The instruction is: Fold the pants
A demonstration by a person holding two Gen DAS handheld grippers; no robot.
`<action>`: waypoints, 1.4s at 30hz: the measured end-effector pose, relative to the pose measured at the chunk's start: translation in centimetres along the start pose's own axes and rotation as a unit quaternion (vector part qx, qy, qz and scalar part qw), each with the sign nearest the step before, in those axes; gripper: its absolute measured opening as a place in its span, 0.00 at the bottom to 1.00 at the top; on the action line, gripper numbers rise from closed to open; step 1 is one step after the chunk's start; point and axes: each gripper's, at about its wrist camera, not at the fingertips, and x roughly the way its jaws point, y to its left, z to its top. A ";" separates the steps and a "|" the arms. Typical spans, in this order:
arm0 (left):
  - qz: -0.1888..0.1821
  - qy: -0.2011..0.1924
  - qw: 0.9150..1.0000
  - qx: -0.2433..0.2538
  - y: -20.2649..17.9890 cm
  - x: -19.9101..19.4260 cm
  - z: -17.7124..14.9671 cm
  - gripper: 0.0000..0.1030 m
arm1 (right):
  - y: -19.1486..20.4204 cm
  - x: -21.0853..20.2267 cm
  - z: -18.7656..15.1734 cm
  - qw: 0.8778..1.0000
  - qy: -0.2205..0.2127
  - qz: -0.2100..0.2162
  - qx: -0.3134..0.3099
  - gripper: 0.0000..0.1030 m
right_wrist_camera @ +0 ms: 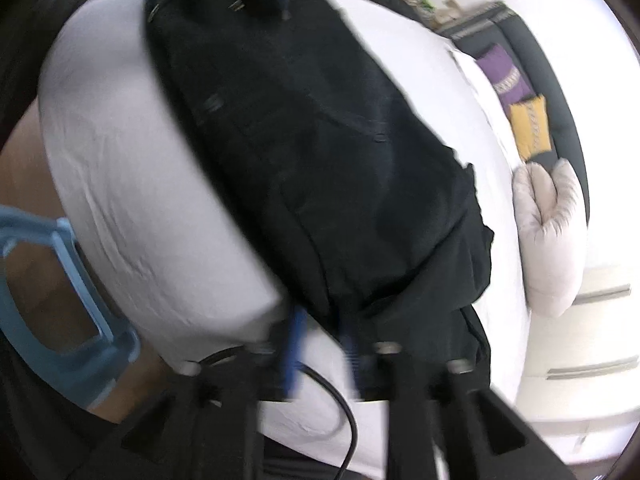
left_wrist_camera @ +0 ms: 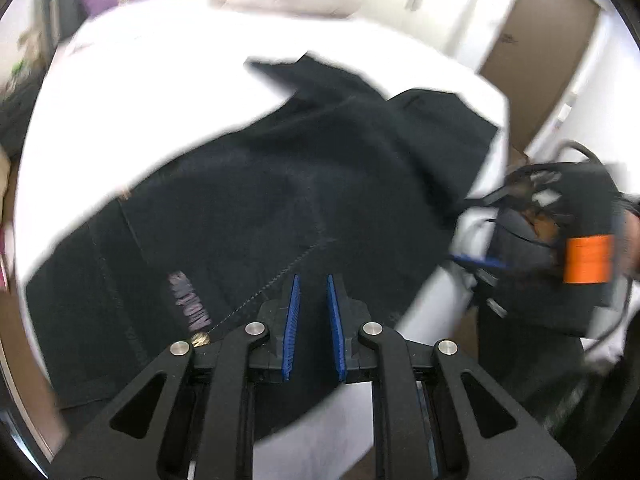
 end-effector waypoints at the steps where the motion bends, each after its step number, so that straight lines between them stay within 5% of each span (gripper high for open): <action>1: 0.001 0.025 0.999 -0.023 0.8 2.0 -0.3 0.14 | -1.0 -0.7 -0.2 0.999 -0.008 0.019 0.025 0.68; 5: -0.044 0.007 0.996 -0.076 2.6 2.3 -1.2 0.13 | -6.3 -2.2 -0.9 0.985 -0.023 0.093 0.147 0.72; 8: -0.049 0.010 0.995 -0.081 2.8 2.3 -1.1 0.13 | -12.2 -2.1 -0.5 0.961 -0.039 0.125 0.245 0.72; 14: -0.059 0.012 0.993 -0.097 3.4 2.6 -1.4 0.13 | -21.0 3.2 5.8 0.954 -0.029 0.024 0.299 0.72; 21: -0.063 0.014 0.993 -0.098 4.2 2.6 -1.7 0.13 | -24.1 17.5 14.6 0.950 0.098 -0.018 0.296 0.68; 25: -0.071 0.015 0.992 -0.100 4.6 2.7 -1.8 0.13 | -24.4 23.6 15.0 0.935 0.176 -0.035 0.307 0.68; 28: -0.072 0.012 0.992 -0.099 4.8 2.7 -1.8 0.13 | -26.3 24.3 13.0 0.907 0.170 -0.015 0.384 0.63; 31: -0.068 0.012 0.993 -0.097 4.8 2.8 -1.9 0.13 | -26.9 24.5 11.8 0.895 0.164 0.029 0.413 0.10; 37: -0.056 0.016 0.994 -0.094 4.0 2.8 -1.8 0.13 | -29.8 18.9 9.1 0.879 0.070 0.042 0.469 0.04; 39: -0.052 0.017 0.994 -0.095 3.7 2.8 -1.7 0.13 | -32.2 15.0 6.4 0.856 0.015 0.046 0.514 0.04; 42: -0.046 0.017 0.994 -0.102 3.4 2.9 -1.6 0.13 | -36.3 7.8 -0.3 0.798 -0.083 0.041 0.596 0.04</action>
